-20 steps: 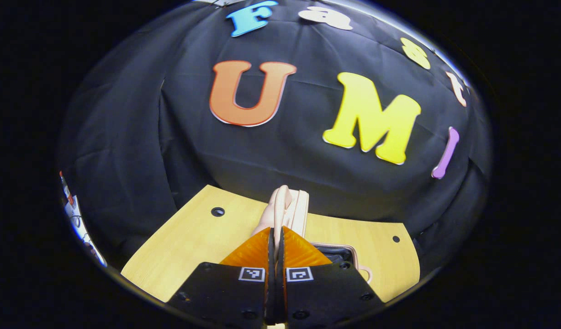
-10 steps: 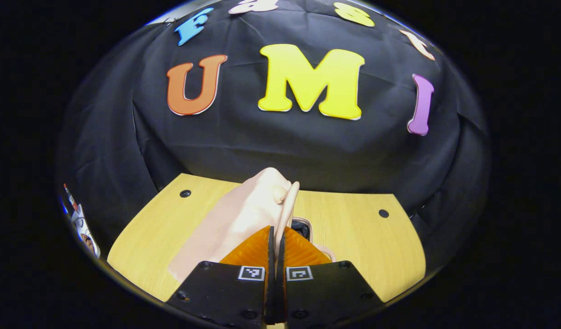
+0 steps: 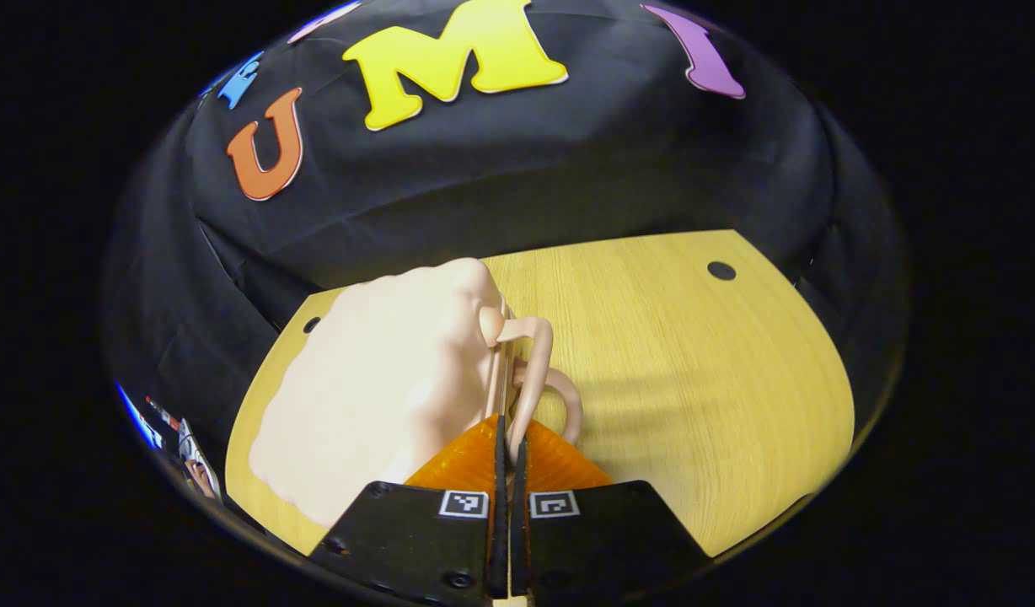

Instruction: First open the suitcase, pack the skin care products into it, and then close the suitcase.

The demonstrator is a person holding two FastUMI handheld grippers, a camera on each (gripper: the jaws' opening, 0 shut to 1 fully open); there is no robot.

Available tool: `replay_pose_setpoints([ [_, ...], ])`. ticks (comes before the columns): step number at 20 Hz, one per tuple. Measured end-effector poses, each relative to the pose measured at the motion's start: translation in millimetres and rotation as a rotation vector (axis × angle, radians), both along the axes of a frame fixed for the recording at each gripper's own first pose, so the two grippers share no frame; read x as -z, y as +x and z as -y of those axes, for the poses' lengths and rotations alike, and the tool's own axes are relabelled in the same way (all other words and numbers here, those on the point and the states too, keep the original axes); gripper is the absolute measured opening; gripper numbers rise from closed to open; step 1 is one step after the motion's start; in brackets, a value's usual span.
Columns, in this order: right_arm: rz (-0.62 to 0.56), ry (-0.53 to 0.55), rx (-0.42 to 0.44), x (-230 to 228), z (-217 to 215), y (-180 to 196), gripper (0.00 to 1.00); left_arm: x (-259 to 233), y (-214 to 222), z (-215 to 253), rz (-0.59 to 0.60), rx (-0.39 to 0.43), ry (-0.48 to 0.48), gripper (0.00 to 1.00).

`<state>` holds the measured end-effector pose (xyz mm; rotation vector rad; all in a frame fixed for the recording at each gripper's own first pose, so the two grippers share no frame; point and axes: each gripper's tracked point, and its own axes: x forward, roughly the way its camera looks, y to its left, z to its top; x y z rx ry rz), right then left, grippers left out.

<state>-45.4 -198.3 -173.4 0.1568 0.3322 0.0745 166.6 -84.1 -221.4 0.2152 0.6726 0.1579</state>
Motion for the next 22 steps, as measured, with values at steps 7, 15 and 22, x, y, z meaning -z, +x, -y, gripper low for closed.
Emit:
replay_pose_setpoints([
  [7,-0.034,-0.021,0.062,-5.0,0.4,9.1,0.77,9.1,-10.6,51.8,-0.050,0.107,-0.068,0.71],
  [15,0.112,-0.098,0.020,-103.4,-81.2,61.1,0.80,-125.7,-62.9,25.5,0.145,0.175,-0.145,0.99],
  [22,0.254,-0.110,-0.075,-197.4,-201.1,74.6,0.81,-264.7,-119.0,-70.2,0.469,0.140,-0.153,0.99],
])
